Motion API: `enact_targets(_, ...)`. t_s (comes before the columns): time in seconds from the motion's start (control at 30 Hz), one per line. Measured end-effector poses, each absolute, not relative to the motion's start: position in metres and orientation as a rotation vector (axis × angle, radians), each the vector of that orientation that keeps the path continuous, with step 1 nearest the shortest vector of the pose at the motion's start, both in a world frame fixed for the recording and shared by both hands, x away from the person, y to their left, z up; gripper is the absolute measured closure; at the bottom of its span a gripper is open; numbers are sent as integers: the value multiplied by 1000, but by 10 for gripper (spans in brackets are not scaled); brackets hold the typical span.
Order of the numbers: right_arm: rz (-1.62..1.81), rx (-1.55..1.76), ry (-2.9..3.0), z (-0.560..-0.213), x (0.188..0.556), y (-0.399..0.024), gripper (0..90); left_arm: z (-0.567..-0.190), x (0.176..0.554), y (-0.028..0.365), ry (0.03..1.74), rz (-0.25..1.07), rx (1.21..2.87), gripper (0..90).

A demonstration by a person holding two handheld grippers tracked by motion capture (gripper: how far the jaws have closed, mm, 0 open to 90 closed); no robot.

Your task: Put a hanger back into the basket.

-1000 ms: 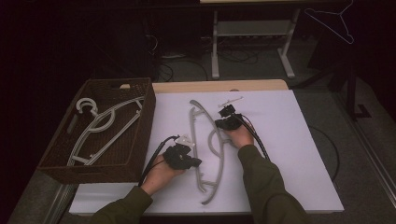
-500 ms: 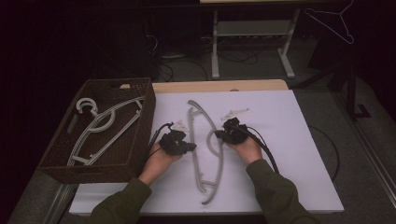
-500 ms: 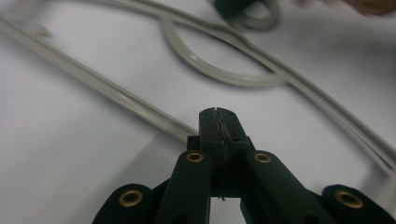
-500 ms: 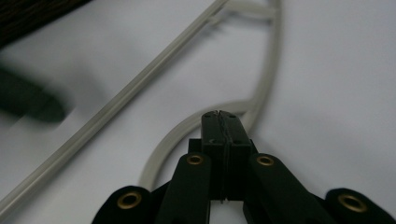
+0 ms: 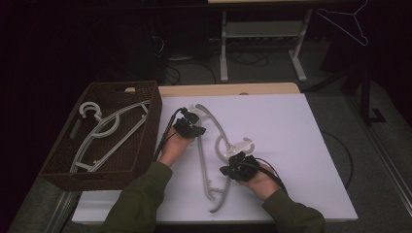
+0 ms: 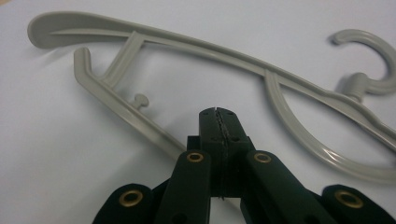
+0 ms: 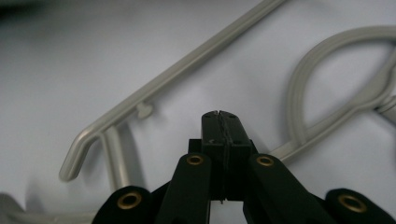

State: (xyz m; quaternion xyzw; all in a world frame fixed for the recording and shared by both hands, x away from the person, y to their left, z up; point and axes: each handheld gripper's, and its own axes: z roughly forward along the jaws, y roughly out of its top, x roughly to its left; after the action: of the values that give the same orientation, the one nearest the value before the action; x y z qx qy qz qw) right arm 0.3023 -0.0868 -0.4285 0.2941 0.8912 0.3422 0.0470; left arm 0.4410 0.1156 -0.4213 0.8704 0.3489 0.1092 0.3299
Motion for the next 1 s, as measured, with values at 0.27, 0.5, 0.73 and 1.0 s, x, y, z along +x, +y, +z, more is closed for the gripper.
enact_targets(0.27,940,880,2757,-433,297,-82,897,-431,448,106,902,312,2334,900)
enact_targets(0.5,827,902,2760,-433,300,-84,898,-431,445,103,876,300,2362,900)
enact_targets(0.73,773,977,2727,-431,302,-104,899,-429,442,98,840,271,2378,900)
enact_targets(1.0,736,1039,2676,-431,306,-136,898,-421,456,102,891,316,2287,900)
